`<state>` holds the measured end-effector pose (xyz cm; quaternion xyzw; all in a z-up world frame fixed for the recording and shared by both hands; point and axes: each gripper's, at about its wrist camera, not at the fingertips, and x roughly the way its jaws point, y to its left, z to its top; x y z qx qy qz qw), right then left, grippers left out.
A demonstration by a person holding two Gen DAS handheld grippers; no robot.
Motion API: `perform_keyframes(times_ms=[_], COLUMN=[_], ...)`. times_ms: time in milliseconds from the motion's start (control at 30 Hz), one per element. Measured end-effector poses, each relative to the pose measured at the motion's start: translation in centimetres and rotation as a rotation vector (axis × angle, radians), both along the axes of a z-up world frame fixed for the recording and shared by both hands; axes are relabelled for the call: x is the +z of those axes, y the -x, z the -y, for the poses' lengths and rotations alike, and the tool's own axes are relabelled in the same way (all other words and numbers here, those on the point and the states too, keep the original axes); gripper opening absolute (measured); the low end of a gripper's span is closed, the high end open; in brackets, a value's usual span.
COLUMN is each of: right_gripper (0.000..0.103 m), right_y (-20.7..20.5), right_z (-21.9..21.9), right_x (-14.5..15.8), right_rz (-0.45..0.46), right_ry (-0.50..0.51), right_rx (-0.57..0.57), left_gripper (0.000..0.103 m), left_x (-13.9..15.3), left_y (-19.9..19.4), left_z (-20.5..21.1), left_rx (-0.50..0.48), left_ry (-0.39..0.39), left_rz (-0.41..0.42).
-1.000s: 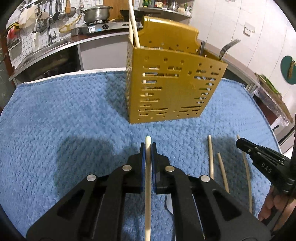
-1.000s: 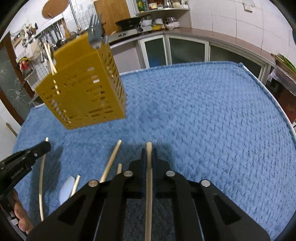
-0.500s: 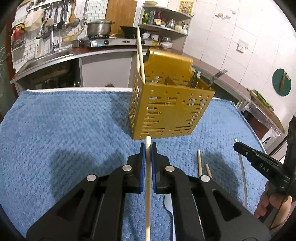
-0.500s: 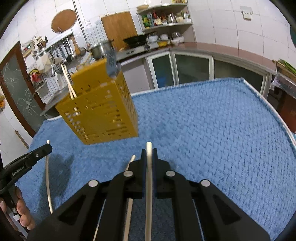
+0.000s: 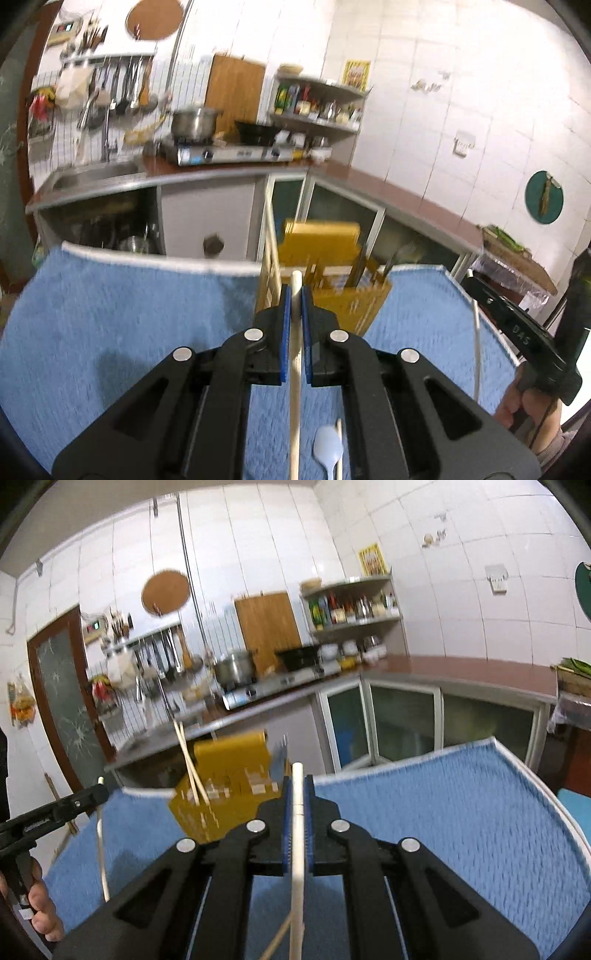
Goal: Organize utensils
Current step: 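Lift the chopstick with the left tool while the right tool lifts its chopstick toward the holder, then lower the chopstick into the yellow holder with the left tool while the right tool drops its chopstick in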
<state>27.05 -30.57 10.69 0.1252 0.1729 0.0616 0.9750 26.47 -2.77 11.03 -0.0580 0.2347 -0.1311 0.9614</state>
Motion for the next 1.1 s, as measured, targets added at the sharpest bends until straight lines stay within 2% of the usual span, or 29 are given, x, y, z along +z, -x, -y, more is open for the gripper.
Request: perform_keyframes(times_ms=[200,400,600,800,1000,1100], right_gripper=[0.006,0.006,0.006,0.006,0.006,0.006], right_y=[-1.3,-3.0,-5.8,-8.1,-8.5,-8.6], right_z=[0.5,-0.5,-2.4,-2.6,-4.2,-5.3], right_x=[3.5,6.5,7.7,7.7,7.6,7.5], right_rz=[0.145,0.301,0.430,0.506,0.593,0.636], right_ry=[-0.050,-0.053,-0.039,-0.109,-0.076,-0.014], right_rx=[-0.012,-0.028,-0.061,-0.075,-0.091,-0.111], left_gripper=[0.004,0.004,0.004,0.004,0.004,0.004], left_x=[4.2,6.8,7.2,7.8,8.1,7.9], left_y=[-1.0,-2.4,-5.3,-7.3,-8.5,-9.2], left_z=[0.9,1.9,2.8,2.6,2.4,2.5], left_rx=[-0.018,-0.010,0.002,0.002,0.009,0.020], left_ry=[0.001,0.007,0.002,0.039,0.077,0.084], left_rz=[0.118,0.242,0.352,0.407,0.452,0.463])
